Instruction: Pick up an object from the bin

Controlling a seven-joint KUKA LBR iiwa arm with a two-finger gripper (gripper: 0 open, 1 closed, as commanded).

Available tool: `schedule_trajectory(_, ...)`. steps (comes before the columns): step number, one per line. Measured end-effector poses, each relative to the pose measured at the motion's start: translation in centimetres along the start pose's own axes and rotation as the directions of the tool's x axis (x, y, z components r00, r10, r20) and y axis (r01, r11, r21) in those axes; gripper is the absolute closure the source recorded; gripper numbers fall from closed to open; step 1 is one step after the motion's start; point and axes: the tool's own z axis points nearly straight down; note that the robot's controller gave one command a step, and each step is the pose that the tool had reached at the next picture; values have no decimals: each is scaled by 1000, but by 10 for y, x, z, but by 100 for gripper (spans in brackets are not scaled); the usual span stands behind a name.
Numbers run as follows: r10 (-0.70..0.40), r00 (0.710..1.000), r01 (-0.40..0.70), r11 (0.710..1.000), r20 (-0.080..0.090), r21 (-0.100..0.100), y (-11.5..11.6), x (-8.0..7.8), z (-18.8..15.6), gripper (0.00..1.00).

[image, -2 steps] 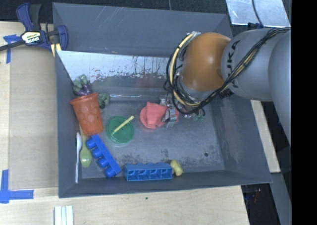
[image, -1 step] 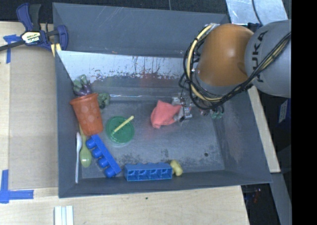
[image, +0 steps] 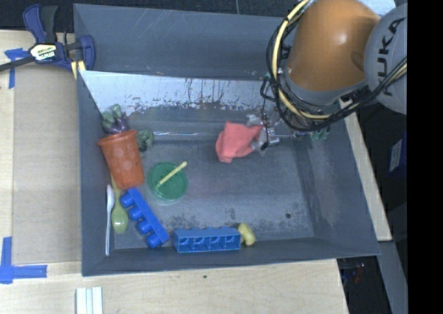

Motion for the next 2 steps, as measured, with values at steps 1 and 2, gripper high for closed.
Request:
schedule_trajectory(1,-83,996,83,997,20,5,-13,-4,-7,100)
schedule_trajectory(2,-117,993,117,993,0,0,-20,0,26,100)
